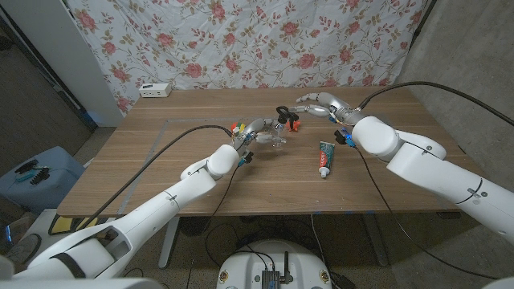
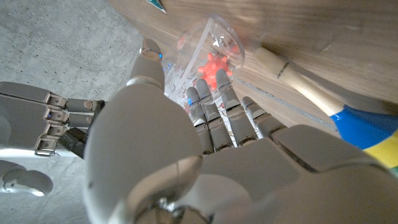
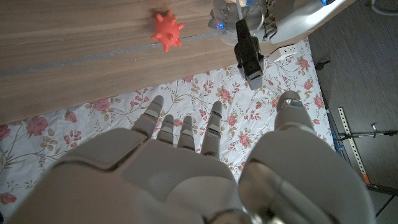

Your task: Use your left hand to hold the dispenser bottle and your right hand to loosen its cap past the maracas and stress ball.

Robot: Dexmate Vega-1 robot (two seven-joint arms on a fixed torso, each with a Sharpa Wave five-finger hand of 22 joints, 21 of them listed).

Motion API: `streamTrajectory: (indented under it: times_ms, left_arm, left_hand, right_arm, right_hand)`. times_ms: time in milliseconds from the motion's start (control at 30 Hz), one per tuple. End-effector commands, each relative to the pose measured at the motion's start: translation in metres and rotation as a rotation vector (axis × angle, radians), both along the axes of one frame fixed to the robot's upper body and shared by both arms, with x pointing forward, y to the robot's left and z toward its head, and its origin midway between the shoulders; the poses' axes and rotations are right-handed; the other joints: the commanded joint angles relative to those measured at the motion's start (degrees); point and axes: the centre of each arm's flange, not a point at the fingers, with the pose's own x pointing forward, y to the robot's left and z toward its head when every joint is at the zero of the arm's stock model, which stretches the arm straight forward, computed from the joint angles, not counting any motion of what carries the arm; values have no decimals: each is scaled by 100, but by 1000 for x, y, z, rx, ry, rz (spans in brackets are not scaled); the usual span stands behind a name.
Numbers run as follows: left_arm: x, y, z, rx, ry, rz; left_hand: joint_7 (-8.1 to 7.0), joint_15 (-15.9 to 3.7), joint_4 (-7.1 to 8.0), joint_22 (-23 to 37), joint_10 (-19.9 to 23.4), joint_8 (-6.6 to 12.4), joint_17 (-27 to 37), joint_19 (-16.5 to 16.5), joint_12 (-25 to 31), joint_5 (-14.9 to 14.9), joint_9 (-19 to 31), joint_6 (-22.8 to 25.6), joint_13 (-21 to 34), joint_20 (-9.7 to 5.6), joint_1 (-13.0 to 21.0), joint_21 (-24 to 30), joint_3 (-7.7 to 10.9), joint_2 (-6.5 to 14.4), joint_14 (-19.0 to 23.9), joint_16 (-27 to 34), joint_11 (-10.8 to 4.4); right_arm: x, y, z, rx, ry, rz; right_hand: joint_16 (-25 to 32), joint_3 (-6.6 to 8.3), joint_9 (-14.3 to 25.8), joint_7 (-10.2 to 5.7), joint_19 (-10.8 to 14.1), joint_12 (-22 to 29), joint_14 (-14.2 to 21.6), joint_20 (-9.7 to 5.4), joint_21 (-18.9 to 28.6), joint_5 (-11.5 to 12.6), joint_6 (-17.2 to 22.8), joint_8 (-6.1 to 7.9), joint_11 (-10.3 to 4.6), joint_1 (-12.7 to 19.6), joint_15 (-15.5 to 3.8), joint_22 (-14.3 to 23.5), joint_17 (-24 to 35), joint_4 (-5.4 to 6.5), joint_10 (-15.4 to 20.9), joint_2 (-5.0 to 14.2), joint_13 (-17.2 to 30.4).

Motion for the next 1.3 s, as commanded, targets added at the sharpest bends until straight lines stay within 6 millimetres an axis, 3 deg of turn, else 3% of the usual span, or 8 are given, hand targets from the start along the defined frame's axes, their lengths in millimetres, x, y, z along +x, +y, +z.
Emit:
streamTrajectory:
  times_ms: [33,600,900,1300]
  left_arm:
    - [2,-3,0,3,6,-5]
    - [5,-4,1,8,8,-6]
    - [5,-6,1,13,9,-14]
    - [5,-8,-1,11,13,-21]
  left_hand:
    - [-56,-635,300,6,245,62,19,49,135,34,-3,424,624,-401,27,-11,367,520,225,12,-216]
    - [-71,-640,304,6,276,119,39,58,156,46,-19,468,656,-411,-11,-13,414,529,265,-12,-226]
    - [-81,-642,309,6,264,143,49,53,156,53,-25,474,673,-406,-33,-16,438,537,272,-28,-194]
    - [-63,-632,302,6,275,162,62,49,165,61,-32,461,691,-406,-44,-18,468,541,278,-47,-203]
  right_arm:
    - [2,13,6,-76,0,-43]
    - [4,24,10,-142,2,-57]
    - [7,25,8,-145,17,-61]
    - [7,20,6,-146,33,-87]
  right_hand:
    - [51,96,37,-10,42,30,13,3,43,-33,105,50,-6,146,70,13,13,-23,-18,4,23]
    - [60,225,71,-86,97,37,23,-18,59,-56,182,104,-15,457,59,11,11,-54,-30,3,24]
    - [61,381,105,-375,112,34,17,-22,55,-78,288,176,-34,839,54,11,9,-67,-66,3,25]
    - [62,497,126,-495,138,37,16,-48,59,-89,440,258,-62,1123,41,11,6,-65,-77,6,26]
